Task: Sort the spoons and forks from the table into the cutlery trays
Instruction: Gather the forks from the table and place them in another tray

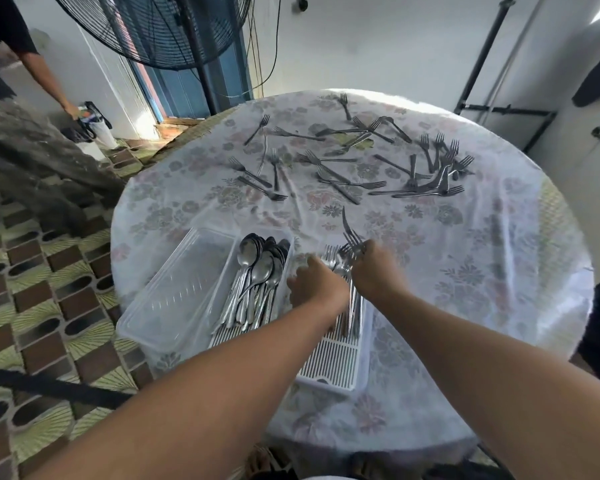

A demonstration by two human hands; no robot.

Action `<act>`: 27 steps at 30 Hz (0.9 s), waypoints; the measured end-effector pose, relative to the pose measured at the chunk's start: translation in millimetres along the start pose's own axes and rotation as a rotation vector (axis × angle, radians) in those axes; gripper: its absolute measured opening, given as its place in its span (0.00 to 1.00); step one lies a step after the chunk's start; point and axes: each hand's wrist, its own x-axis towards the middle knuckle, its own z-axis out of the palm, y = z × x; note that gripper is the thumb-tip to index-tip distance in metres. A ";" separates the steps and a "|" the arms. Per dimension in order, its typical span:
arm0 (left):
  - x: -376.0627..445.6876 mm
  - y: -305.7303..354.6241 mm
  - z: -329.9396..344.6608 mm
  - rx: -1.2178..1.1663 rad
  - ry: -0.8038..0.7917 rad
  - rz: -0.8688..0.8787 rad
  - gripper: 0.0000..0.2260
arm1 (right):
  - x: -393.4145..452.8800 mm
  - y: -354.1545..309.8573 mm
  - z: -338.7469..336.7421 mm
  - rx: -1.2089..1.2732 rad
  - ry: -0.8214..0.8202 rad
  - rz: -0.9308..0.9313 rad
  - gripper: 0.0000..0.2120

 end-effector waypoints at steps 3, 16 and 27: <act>5.7 -7.9 -2.7 0.241 0.099 0.069 0.15 | -4.1 -4.3 -2.0 0.008 -0.010 0.048 0.08; 14.9 -22.7 5.0 0.004 0.136 -0.099 0.06 | -28.6 -17.9 21.8 0.173 -0.064 0.227 0.05; 42.3 -47.4 13.1 0.445 0.127 0.386 0.04 | -30.3 -20.3 31.6 0.133 -0.066 0.243 0.03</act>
